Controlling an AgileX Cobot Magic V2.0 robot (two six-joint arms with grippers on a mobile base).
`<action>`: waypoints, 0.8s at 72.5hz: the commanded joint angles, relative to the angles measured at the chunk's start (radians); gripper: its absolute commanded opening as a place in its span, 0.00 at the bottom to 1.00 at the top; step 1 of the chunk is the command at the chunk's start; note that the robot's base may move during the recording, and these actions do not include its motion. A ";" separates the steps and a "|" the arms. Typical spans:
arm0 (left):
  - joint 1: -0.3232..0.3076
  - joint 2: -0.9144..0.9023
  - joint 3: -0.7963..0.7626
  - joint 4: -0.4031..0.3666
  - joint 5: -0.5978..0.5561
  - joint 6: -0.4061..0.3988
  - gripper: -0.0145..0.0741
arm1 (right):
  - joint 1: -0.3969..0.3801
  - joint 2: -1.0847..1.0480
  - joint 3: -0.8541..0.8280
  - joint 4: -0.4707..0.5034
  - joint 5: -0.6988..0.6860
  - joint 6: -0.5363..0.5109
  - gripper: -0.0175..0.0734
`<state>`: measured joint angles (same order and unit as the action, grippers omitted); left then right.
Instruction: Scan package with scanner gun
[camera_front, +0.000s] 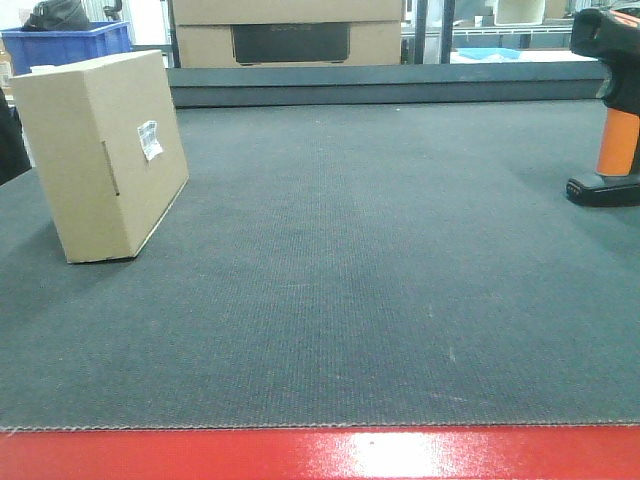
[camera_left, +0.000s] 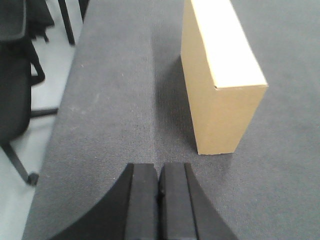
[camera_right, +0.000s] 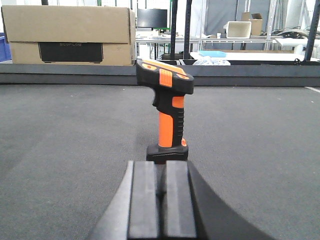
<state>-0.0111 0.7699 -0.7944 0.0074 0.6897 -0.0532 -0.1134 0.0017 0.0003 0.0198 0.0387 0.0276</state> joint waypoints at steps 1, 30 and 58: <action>-0.005 0.064 -0.042 -0.026 -0.029 0.000 0.04 | -0.002 -0.002 0.000 -0.008 -0.017 -0.003 0.01; -0.132 0.534 -0.502 0.064 0.172 -0.183 0.04 | -0.002 -0.002 0.000 -0.008 -0.017 -0.003 0.01; -0.193 0.836 -0.830 0.057 0.265 -0.221 0.12 | -0.002 -0.002 0.000 -0.008 -0.017 -0.003 0.01</action>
<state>-0.1891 1.5766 -1.5945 0.0513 0.9456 -0.2637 -0.1134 0.0017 0.0003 0.0198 0.0387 0.0276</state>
